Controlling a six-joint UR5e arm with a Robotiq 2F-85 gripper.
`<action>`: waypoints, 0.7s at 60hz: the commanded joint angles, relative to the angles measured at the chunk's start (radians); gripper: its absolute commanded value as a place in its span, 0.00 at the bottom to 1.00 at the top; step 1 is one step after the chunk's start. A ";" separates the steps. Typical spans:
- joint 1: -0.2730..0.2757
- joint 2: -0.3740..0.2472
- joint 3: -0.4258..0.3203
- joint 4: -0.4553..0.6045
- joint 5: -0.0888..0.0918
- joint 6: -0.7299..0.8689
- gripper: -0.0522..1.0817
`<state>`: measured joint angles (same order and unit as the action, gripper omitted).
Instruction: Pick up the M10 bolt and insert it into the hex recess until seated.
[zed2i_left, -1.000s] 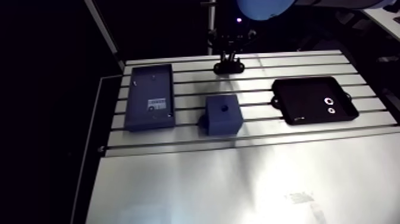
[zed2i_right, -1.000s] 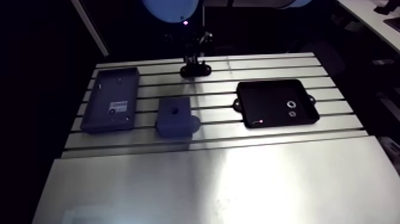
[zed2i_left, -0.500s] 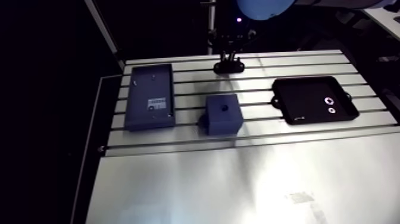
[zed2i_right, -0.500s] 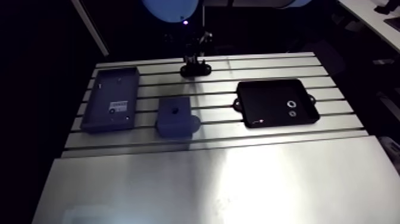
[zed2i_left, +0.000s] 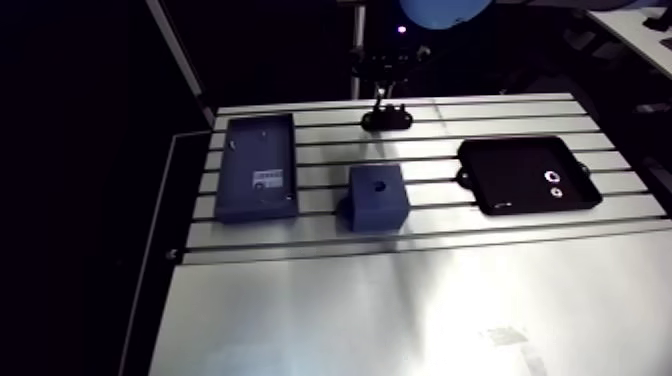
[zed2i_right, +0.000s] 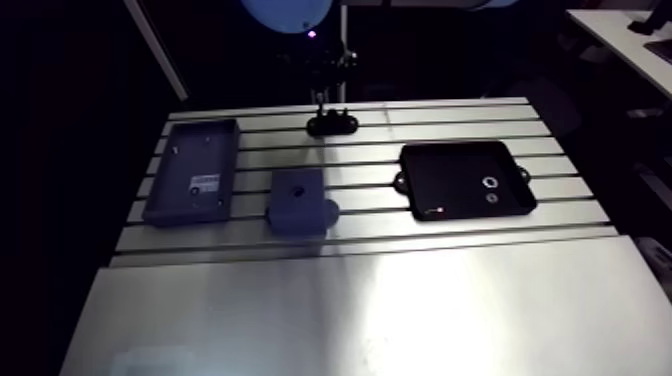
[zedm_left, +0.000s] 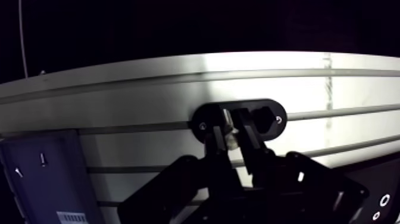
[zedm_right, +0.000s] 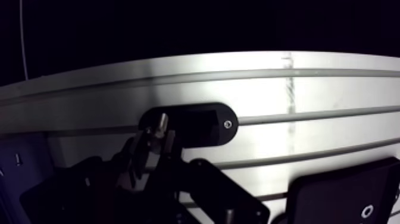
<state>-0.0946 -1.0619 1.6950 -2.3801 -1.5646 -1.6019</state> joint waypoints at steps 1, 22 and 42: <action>0.005 -0.033 -0.001 0.004 -0.002 0.000 0.73; 0.006 -0.119 -0.002 0.054 -0.014 -0.029 0.73; 0.006 -0.214 -0.049 0.270 -0.019 -0.107 0.73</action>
<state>-0.0888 -1.2170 1.6781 -2.2529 -1.5810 -1.6558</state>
